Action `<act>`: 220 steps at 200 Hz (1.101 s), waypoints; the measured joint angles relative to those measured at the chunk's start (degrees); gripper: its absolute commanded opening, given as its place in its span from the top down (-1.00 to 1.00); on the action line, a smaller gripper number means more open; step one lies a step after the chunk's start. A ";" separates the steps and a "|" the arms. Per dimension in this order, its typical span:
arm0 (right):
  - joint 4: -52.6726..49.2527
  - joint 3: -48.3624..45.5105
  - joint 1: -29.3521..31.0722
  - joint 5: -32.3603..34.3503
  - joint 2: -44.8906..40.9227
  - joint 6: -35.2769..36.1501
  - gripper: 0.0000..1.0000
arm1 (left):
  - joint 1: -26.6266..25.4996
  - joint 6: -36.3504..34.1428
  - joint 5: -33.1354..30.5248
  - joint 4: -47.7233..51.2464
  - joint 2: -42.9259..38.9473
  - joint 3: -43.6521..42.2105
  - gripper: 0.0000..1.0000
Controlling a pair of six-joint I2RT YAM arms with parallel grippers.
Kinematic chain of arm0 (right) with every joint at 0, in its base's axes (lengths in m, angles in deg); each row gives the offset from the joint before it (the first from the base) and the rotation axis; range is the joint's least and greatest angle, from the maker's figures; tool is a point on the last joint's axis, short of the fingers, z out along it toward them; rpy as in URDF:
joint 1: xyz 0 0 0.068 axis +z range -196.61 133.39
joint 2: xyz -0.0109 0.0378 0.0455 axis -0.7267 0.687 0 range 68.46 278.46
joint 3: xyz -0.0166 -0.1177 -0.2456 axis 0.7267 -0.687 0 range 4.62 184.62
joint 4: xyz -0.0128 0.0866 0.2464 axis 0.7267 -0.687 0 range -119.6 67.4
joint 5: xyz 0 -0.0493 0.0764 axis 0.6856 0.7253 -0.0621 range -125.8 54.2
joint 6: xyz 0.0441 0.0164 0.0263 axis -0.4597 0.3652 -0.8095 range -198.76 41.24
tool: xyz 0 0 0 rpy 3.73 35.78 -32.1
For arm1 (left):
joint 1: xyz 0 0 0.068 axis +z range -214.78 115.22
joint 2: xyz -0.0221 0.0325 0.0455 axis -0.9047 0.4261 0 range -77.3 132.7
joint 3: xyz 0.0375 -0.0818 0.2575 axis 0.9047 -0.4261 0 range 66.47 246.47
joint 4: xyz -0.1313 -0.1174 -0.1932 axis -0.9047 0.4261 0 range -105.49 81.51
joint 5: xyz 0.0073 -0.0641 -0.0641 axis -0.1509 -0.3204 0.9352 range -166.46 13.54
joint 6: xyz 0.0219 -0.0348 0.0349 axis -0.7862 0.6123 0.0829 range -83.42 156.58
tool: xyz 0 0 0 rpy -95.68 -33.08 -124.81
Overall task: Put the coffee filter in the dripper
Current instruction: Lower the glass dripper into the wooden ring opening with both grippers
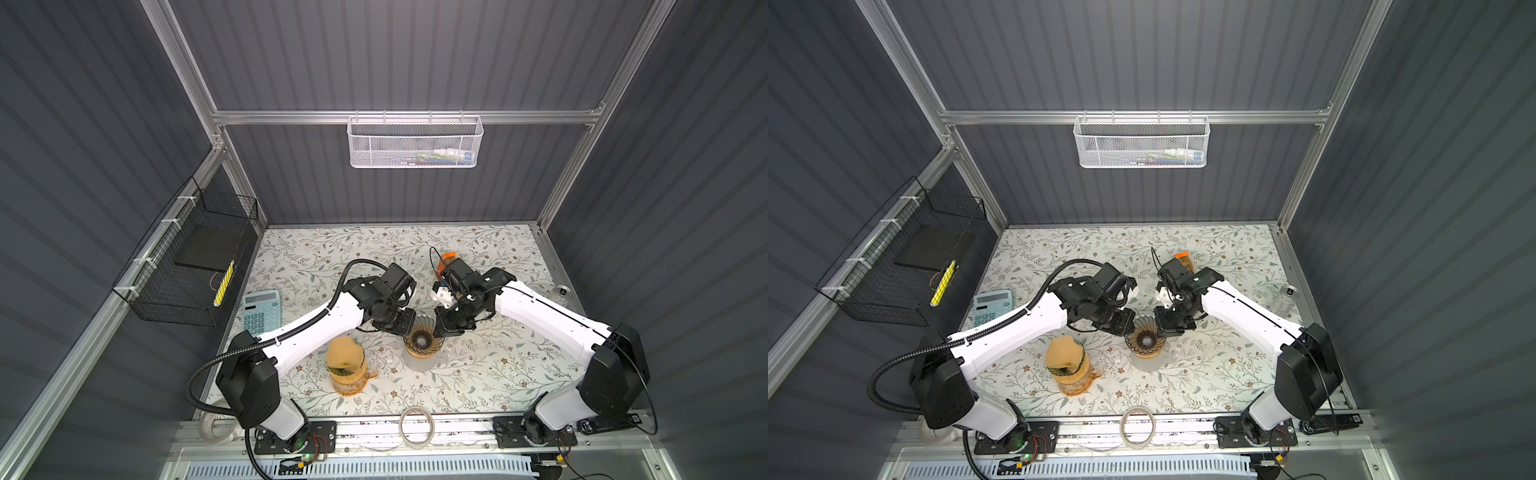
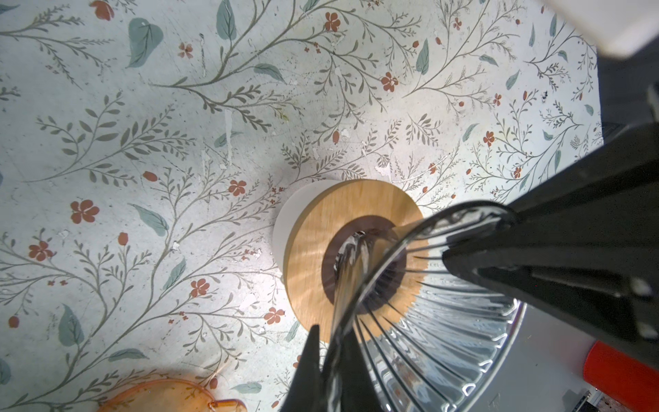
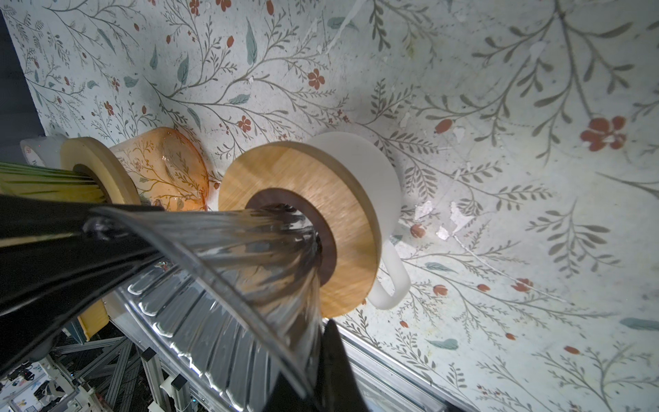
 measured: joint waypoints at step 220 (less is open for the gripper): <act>1.03 -0.59 -0.74 -0.70 0.87 -0.81 1.00 | 0.28 0.00 -0.13 1.31 2.10 1.97 1.00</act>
